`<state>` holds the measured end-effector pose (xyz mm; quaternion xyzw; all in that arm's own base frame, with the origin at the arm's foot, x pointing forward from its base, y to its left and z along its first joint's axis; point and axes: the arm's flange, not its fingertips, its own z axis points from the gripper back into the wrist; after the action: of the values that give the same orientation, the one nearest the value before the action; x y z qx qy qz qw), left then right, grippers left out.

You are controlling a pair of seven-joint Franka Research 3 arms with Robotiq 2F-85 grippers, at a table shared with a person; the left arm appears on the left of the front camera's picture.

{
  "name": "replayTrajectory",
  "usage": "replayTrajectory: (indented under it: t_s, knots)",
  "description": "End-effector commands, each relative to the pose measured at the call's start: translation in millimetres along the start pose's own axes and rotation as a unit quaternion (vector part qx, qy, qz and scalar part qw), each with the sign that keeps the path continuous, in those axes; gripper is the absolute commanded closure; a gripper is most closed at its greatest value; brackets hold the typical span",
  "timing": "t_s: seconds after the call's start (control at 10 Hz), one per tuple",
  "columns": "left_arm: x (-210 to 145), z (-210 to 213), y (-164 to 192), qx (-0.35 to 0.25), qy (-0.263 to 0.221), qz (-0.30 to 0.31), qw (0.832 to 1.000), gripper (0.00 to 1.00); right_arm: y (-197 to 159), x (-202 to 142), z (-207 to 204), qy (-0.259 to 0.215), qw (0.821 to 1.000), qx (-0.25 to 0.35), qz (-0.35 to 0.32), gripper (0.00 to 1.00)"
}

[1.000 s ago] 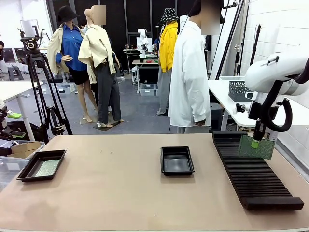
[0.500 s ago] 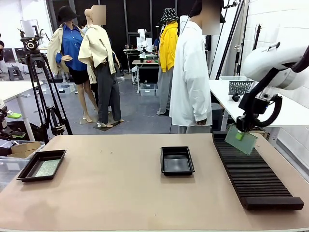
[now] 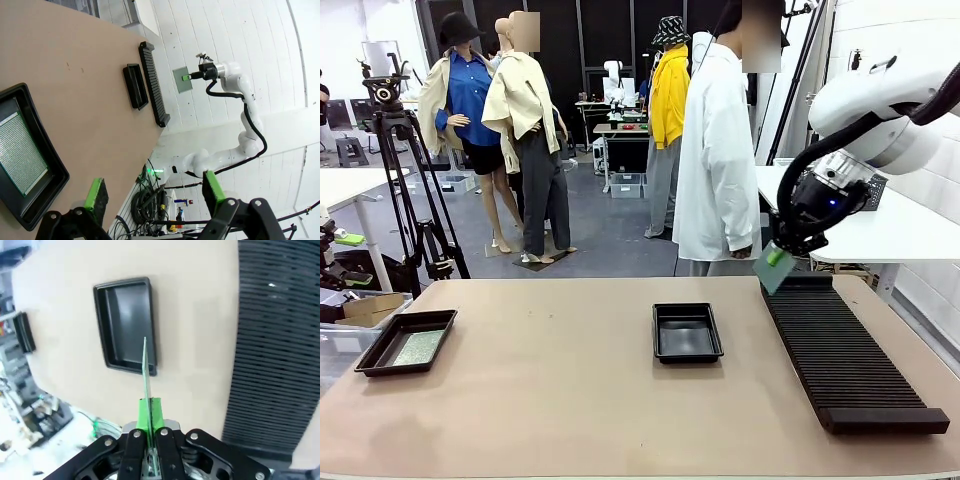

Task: Inspect and transfer BCBs to ESD trays.
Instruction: Pick up the Blank PCB from the PCB Rack and place it in the right ESD tray.

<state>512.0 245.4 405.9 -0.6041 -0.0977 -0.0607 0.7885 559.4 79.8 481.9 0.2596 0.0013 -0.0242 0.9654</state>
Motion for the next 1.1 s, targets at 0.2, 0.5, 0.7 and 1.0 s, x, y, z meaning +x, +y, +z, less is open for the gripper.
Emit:
replayTrajectory:
  t_s: [0.2, 0.5, 0.7, 1.0]
  knots:
    - [0, 1, -1, -0.001, 0.001, -0.003, 1.000, 0.00, 25, 19, -24, -0.027, 0.998, 0.013, -0.046, 1.00]
    - [0, 1, -1, -0.001, 0.001, -0.003, 1.000, 0.00, 40, 19, -48, -0.043, 0.998, 0.013, -0.046, 1.00]
    - [0, 1, -1, -0.001, 0.001, -0.003, 1.000, 0.00, 49, 14, -66, -0.038, 0.998, 0.014, -0.042, 1.00]
    - [0, 1, -1, -0.001, 0.001, -0.003, 1.000, 0.00, 61, 14, -97, -0.025, 0.999, 0.020, -0.043, 1.00]
